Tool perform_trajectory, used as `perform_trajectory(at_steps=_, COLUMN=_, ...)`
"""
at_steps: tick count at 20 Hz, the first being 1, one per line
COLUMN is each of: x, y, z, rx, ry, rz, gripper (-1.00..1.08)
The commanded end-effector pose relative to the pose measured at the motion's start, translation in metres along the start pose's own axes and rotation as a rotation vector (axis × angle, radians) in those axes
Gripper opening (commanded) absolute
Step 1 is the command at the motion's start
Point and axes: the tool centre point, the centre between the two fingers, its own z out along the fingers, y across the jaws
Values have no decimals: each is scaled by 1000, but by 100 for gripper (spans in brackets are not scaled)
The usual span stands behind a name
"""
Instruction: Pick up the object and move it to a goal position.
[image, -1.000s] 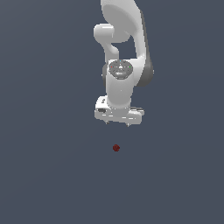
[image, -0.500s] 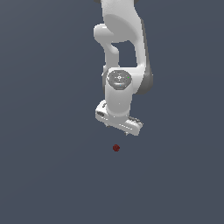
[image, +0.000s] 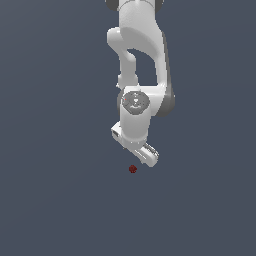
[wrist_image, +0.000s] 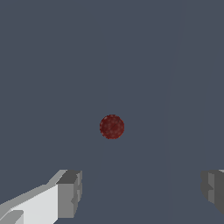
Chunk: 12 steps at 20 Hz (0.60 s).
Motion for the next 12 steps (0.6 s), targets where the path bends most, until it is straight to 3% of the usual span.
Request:
perform_trajectory(at_steps=1, x=4, y=-3, z=5, rx=0, ry=1, rz=71, gripper=100)
perform_trajectory(at_steps=12, x=17, y=-13, z=28, rx=0, ry=10, rz=365, gripper=100)
